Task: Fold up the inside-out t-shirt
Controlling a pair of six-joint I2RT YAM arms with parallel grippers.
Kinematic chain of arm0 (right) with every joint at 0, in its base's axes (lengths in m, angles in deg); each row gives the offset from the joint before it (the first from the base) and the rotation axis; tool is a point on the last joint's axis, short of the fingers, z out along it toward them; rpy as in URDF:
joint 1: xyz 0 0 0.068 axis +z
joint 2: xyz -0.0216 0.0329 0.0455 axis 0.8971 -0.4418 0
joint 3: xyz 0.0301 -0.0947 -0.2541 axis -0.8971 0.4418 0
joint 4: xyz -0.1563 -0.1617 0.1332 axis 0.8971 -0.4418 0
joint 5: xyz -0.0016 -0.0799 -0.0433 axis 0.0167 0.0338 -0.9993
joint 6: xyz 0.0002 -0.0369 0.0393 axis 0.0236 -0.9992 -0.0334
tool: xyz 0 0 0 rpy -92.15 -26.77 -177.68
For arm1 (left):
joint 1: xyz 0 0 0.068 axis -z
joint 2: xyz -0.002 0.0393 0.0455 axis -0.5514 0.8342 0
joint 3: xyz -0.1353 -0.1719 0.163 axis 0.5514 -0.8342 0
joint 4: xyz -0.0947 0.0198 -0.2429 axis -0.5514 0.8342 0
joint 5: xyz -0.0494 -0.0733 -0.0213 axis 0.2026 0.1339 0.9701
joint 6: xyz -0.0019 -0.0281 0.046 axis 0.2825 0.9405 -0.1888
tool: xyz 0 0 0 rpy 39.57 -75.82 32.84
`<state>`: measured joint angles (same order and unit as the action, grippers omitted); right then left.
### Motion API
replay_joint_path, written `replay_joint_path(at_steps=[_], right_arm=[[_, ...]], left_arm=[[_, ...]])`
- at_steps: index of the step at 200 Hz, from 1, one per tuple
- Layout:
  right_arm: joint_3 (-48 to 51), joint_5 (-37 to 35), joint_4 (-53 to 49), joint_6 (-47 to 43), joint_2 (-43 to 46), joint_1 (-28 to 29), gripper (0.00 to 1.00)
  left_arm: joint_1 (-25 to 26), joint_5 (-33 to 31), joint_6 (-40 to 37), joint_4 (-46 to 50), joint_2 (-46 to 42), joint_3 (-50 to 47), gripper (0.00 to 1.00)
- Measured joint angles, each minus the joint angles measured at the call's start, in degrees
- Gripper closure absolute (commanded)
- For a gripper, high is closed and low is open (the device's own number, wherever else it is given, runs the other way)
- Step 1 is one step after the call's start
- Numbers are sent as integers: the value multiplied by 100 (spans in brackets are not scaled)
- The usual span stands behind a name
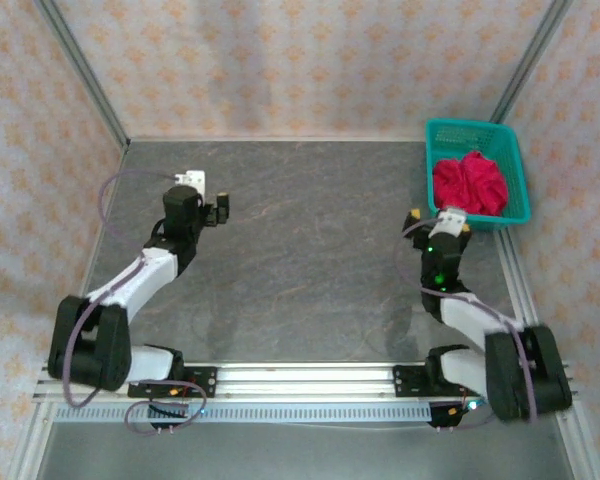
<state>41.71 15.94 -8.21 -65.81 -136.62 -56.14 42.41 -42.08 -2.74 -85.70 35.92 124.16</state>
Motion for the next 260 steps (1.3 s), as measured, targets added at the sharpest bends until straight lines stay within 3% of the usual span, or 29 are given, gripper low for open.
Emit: replay_joint_path(at_steps=[20, 55, 133, 185, 202, 207, 211, 221, 231, 260], right_arm=[[-1174, -605, -1410, 601, 643, 4, 1], [-2726, -981, -2907, 1720, 317, -175, 1], [-5423, -837, -5449, 3676, -3180, -1305, 0], [-7191, -973, -6465, 3762, -4843, -1519, 9], [-7471, -940, -6658, 3696, -5184, -1515, 19], [-7523, -925, -6712, 3668, -5274, -1515, 27], [-7554, -911, -6749, 3589, -5335, -1515, 36], [-7597, -857, -6826, 3567, -5442, -1515, 76], [-7622, -780, -6894, 3482, -5517, -1515, 99], [-7840, -682, -7237, 3377, -5532, -1515, 100]], left_arm=[[350, 275, 2, 509, -654, 92, 0], [365, 216, 837, 1464, -1189, 74, 0], [315, -752, 2284, 2717, -1585, -61, 0], [219, -802, 3163, 2365, -2118, -968, 0], [219, -811, 3394, 2415, -2153, -1110, 0], [216, -804, 3403, 2441, -2162, -1110, 0], [216, -793, 3407, 2446, -2179, -1110, 0], [216, -758, 3405, 2457, -2225, -1110, 0], [216, -664, 3401, 2459, -2262, -1110, 0], [214, -116, 3403, 2503, -2240, -1034, 0]])
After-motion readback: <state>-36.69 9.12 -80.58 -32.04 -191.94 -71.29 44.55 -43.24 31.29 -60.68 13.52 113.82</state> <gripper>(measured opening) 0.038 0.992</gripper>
